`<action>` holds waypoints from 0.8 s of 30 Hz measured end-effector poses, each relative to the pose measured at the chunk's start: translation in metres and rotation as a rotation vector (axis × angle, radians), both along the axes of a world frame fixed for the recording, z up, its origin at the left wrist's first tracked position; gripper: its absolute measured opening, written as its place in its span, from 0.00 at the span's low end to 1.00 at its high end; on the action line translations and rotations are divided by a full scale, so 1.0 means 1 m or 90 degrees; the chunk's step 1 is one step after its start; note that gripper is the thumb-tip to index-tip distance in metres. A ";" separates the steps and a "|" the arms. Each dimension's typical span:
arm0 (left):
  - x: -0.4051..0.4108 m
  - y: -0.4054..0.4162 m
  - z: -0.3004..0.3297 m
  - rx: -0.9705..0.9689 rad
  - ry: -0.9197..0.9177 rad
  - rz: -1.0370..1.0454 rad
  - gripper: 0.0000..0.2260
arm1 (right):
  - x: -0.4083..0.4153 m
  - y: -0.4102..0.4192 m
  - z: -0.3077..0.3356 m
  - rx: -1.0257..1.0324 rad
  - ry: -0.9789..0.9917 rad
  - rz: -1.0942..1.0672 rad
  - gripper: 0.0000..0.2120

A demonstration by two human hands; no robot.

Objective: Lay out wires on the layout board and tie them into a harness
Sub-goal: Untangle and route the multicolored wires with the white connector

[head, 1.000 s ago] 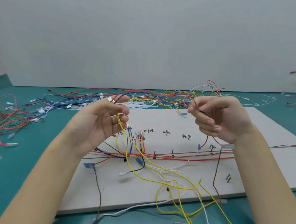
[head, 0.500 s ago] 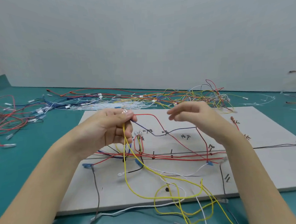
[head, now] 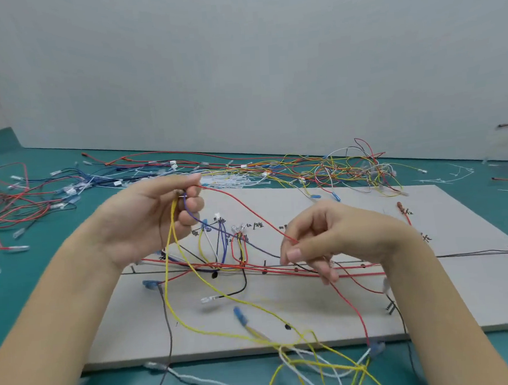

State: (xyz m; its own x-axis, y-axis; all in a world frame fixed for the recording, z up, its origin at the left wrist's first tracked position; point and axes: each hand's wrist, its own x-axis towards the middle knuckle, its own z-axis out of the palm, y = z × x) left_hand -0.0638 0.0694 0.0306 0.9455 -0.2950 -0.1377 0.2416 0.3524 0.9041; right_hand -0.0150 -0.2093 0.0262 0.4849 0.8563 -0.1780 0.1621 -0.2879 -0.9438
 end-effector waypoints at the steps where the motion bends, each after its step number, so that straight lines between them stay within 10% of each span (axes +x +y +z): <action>1: -0.001 0.004 0.001 0.027 0.003 0.010 0.20 | 0.000 -0.004 0.001 -0.009 0.018 0.016 0.05; 24: -0.015 0.066 -0.037 0.357 -0.026 0.027 0.32 | 0.019 -0.035 -0.002 -0.254 -0.182 -0.250 0.08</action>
State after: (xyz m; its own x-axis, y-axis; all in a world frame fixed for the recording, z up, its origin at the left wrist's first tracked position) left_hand -0.0788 0.1356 -0.0061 0.9626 -0.1490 -0.2263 0.1992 -0.1769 0.9639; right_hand 0.0038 -0.2445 0.0239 0.8250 0.4995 -0.2643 0.2027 -0.6982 -0.6866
